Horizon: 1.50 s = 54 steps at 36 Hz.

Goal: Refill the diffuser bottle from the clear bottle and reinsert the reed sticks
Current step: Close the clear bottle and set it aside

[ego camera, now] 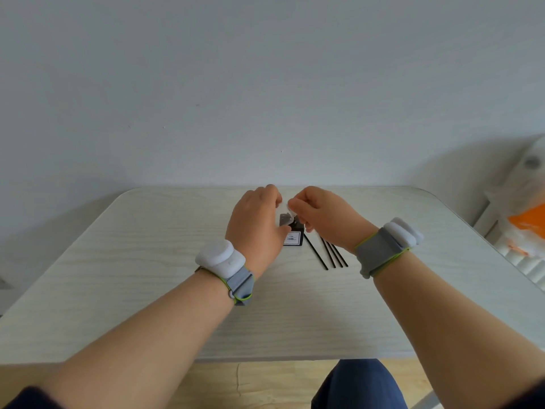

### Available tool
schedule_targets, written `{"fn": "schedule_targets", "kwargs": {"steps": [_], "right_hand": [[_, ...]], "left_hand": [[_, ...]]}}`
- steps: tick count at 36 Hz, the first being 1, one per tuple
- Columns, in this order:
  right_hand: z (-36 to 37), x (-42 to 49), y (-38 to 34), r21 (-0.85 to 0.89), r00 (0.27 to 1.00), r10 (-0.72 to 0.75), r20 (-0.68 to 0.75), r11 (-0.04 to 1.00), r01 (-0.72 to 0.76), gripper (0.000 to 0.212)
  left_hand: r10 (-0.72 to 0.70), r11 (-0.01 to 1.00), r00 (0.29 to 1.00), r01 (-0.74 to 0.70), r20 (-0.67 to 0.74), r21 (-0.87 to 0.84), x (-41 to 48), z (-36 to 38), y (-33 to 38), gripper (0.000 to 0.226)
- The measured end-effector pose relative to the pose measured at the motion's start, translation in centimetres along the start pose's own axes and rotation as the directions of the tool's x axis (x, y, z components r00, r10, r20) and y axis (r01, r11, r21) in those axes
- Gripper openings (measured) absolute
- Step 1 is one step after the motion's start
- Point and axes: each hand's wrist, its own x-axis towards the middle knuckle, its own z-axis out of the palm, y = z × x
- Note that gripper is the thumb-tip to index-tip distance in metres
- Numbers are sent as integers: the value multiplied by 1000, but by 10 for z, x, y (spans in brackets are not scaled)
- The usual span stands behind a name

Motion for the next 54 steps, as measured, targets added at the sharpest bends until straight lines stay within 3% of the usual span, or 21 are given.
{"fn": "schedule_targets", "kwargs": {"steps": [4, 9, 13, 16, 24, 35, 54], "right_hand": [[1, -1, 0, 24, 1000, 9, 2, 1000, -9, 19], [-2, 1, 1, 140, 999, 33, -39, 990, -27, 20], [-9, 4, 3, 222, 989, 19, -148, 975, 15, 18], [-20, 11, 7, 257, 962, 38, -272, 966, 34, 22], [-36, 40, 29, 83, 880, 83, -467, 995, -50, 20], [-17, 68, 51, -183, 921, 49, -387, 975, -129, 26], [-7, 73, 61, -243, 951, 75, -300, 958, -152, 38]], "left_hand": [[42, 998, 999, -42, -8, 54, 0, 1, -1, 36], [-16, 996, 999, 19, 29, -83, 3, 2, -3, 42], [-94, 966, 993, 107, 65, -233, 5, 5, -5, 62], [-175, 940, 980, 194, 90, -281, 6, 7, -10, 64], [-279, 900, 928, 342, 247, -269, 6, 19, -27, 65], [-263, 904, 904, 353, 337, -241, 5, 33, -31, 70], [-255, 865, 882, 391, 395, -315, 10, 39, -28, 73]]}}
